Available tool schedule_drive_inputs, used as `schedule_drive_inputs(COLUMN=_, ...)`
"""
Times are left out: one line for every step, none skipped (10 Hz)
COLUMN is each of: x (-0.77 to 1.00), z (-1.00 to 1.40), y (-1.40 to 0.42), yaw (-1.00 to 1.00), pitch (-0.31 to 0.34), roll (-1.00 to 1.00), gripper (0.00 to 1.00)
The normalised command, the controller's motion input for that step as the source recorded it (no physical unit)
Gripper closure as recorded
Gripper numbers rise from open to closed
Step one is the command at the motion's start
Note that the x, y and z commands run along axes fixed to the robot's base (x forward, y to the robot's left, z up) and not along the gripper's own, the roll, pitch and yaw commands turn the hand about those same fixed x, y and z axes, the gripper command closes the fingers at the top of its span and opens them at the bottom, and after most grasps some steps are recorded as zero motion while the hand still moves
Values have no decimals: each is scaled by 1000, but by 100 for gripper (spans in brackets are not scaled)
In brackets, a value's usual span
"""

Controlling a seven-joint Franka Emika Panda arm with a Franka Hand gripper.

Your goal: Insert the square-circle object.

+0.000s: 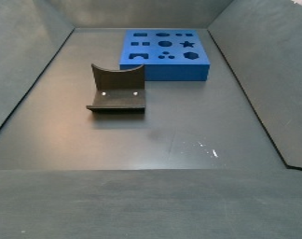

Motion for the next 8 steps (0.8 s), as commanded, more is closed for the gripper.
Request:
schedule_drive_inputs(x=-506, z=-651, y=-3, yaw=200, pitch=-40, roll=-211, gripper=100)
schedule_drive_inputs(x=-786, z=-794, y=-160, yaw=66, pitch=0, roll=-174, gripper=100)
schedule_drive_inputs(x=-831, z=-900, y=-69, yaw=83, pitch=0, roll=-127, gripper=100)
schedule_drive_inputs(x=-780, z=-874, y=-109, yaw=149, pitch=0, roll=-143, gripper=100)
schedule_drive_inputs(x=-697, z=-891, y=-131, yaw=117, pitch=0, roll=-109, gripper=100)
schedule_drive_inputs(x=-554, z=-749, y=-249, yaw=149, pitch=0, roll=-187, gripper=100)
schedule_drive_inputs(x=-51, z=-203, y=-280, yaw=0, pitch=0, roll=-10, gripper=100)
schedule_drive_inputs(x=0, z=0, y=-246, yaw=0, pitch=23, roll=23, gripper=100)
